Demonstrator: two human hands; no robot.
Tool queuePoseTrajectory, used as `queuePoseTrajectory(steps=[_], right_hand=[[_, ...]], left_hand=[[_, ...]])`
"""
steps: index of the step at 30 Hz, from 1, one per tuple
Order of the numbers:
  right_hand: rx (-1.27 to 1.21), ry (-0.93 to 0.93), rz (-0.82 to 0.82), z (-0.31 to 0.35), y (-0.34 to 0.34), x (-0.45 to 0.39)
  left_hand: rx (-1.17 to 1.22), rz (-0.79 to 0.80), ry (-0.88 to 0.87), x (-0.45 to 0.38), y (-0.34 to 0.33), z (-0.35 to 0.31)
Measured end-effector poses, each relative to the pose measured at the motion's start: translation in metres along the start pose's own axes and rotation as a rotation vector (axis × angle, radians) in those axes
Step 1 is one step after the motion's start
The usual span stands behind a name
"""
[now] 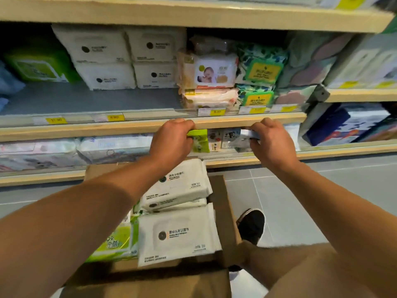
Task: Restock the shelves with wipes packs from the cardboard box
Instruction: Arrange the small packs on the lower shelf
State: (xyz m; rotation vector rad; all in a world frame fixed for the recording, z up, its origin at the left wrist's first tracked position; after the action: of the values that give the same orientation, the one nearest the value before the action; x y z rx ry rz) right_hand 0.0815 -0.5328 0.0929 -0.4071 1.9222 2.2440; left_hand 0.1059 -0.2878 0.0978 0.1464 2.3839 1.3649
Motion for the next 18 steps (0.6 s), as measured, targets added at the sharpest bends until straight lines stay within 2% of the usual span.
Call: queuePoseTrajectory(steps=[8,18], right_hand=[[0.056,-0.019,0.106,-0.048,-0.068,-0.019],[0.117,0.002,0.214,-0.074,-0.181,-0.057]], left_hand=[[0.000,0.118,-0.013,-0.028,-0.076,0.002],[-0.022,0.241,0.044,-0.072,-0.145,0.044]])
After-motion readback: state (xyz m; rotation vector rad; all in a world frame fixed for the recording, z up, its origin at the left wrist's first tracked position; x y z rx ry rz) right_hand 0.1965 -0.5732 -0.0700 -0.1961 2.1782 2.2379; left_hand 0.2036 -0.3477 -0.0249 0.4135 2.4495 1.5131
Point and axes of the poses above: each hand's wrist, its own x-axis away from the middle knuckle, its own y-axis out of the back of the hand, z = x × y, the point moved 3 cm from there along -x, towards the middle knuckle, and after that the axes turned 3 degrees about x, right-handed, at the moved point
